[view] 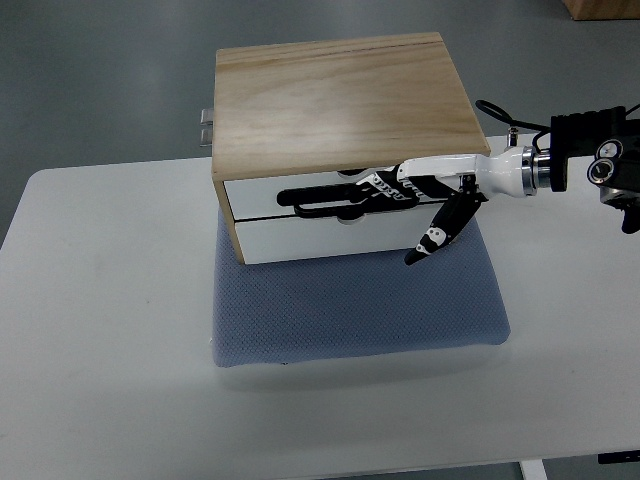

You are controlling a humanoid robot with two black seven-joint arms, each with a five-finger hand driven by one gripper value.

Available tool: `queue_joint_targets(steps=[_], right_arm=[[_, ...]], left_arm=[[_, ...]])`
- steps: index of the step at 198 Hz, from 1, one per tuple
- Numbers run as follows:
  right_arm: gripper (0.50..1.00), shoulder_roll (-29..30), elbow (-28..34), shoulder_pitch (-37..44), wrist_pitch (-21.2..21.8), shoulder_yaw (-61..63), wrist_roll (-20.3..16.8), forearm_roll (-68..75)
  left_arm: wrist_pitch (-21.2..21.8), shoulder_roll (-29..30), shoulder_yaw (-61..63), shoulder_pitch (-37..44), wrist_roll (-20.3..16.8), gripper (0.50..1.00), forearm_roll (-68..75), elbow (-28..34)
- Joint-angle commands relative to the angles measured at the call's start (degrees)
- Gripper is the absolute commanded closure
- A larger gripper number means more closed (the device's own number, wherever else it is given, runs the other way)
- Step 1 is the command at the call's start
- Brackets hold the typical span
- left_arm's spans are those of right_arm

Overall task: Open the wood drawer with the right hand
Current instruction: 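Hook the right hand fingers behind the upper drawer handle, then pull the upper drawer toward the robot with the right hand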

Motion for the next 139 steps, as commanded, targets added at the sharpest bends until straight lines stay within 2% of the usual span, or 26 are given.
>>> queue_joint_targets(steps=[1,91,139], right_arm=[[0.556,0.00,0.24,0.32,1.12,0.04,-0.06,0.00],[0.556,-0.18,2.44,1.02,4.38,0.12,-0.06,0.00],[0.556,-0.97,5.33,2.17,6.05,0.12,-1.55,0.09]], left_arm=[[0.00,0.00,0.00,0.00,0.00,0.500,0.00,-0.04],[0.00,0.00,0.00,0.00,0.00,0.500,0.00,0.05],[0.00,0.00,0.00,0.00,0.00,0.500,0.00,-0.04]])
